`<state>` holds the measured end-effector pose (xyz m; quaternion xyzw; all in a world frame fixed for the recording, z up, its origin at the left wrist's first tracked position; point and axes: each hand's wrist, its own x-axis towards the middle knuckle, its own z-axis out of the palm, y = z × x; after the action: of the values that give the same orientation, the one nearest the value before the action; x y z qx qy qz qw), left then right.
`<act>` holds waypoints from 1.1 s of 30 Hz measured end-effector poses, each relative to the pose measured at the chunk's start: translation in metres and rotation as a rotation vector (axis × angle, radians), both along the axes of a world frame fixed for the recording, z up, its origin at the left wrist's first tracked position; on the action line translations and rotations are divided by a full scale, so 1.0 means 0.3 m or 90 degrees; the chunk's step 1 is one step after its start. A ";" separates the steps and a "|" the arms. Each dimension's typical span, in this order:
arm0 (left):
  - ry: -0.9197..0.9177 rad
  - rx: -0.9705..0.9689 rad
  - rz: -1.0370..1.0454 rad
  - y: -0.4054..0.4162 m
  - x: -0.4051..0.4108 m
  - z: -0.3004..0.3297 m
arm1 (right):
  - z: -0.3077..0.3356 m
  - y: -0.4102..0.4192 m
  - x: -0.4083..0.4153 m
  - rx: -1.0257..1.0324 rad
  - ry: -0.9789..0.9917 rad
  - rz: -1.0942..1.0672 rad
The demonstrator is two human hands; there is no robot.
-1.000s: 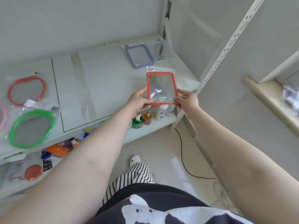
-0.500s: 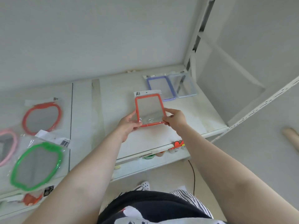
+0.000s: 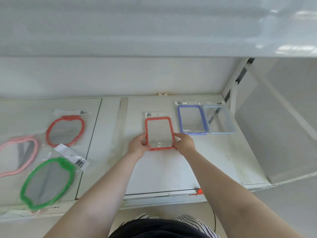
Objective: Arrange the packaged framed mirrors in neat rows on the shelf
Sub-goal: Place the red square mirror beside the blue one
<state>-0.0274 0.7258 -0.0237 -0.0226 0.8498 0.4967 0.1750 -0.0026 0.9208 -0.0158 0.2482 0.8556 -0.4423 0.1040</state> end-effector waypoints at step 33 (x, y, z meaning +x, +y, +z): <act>0.140 -0.303 -0.094 0.288 -0.228 -0.057 | -0.094 0.213 -0.126 0.346 0.035 -0.040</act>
<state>-0.0958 0.8120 -0.0408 0.0530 0.9559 0.2681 0.1072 -0.0405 0.9846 -0.0439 0.2809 0.9373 -0.2061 -0.0035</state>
